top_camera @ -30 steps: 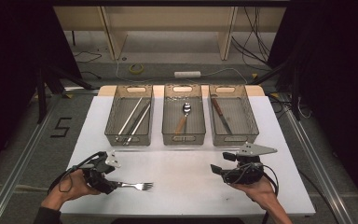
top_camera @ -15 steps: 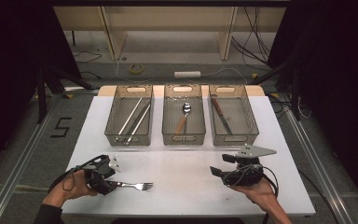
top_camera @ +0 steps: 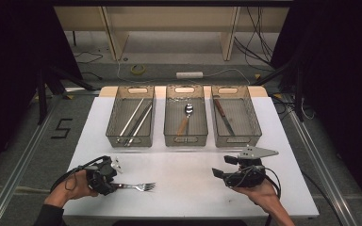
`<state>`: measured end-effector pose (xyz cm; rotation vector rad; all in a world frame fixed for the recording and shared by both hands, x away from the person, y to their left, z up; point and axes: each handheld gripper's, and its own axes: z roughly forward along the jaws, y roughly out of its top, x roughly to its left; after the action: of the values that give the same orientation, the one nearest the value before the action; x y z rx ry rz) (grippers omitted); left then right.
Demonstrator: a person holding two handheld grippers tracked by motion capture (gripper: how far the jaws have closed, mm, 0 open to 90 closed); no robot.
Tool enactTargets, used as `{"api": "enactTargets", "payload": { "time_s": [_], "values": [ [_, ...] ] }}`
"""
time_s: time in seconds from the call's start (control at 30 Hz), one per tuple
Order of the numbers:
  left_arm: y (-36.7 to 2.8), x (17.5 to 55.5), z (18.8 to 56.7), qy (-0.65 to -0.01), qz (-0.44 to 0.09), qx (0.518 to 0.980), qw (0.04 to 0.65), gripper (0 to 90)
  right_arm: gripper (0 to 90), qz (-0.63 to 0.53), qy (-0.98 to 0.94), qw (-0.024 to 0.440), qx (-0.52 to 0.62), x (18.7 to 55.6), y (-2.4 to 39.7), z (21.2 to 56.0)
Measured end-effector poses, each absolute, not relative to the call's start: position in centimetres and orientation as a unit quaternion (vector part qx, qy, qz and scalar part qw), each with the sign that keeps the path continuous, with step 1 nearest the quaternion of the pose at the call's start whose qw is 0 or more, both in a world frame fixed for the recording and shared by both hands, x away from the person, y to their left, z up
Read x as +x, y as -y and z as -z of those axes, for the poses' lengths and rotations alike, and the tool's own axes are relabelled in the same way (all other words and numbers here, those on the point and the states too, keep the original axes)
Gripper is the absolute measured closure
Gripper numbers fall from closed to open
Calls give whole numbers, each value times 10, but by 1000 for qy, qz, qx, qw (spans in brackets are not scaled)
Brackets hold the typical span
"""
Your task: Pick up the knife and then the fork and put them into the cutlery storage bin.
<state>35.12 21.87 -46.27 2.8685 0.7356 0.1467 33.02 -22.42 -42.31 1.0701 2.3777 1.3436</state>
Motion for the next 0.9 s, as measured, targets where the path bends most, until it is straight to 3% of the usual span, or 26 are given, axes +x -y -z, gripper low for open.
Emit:
{"api": "enactTargets", "payload": {
  "time_s": [0.4,0.57,0.9],
  "values": [
    [-216,349,462,-209,-38,974,83,747,319,-453,-808,103,361,330,224,423],
    [-217,348,462,-205,-41,974,89,756,319,-453,-809,101,361,330,224,423],
    [-216,348,452,-254,-26,958,129,760,319,-455,-810,100,356,329,223,422]
  ]
}}
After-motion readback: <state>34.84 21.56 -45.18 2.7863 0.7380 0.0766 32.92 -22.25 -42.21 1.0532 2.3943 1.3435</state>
